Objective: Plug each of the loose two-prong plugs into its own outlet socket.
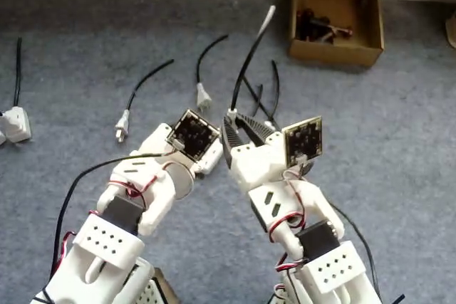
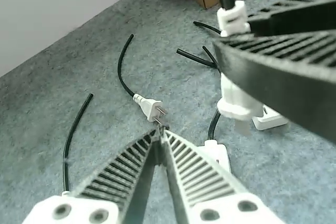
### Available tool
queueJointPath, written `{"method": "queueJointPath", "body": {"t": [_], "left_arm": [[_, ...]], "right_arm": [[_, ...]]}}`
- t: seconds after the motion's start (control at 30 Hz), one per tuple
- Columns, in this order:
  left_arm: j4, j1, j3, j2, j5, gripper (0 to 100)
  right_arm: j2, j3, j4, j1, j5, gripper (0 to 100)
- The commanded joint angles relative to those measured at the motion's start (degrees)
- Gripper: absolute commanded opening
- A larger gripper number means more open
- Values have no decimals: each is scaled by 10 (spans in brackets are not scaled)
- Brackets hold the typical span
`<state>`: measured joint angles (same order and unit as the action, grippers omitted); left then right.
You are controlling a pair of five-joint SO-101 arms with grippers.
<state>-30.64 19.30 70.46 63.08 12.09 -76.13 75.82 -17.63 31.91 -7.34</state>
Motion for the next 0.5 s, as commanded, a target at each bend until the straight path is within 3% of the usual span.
{"method": "queueJointPath", "body": {"t": [0.0, 0.27, 0.47], "left_arm": [[10, 1, -7, 13, -4, 6], [-9, 69, -7, 13, -4, 6], [-36, 116, -16, 13, 33, 6]], "right_arm": [[-12, -15, 14, 3, -2, 5], [-9, 23, 145, 6, 18, 5], [-11, 51, 182, 7, 33, 5]]}}
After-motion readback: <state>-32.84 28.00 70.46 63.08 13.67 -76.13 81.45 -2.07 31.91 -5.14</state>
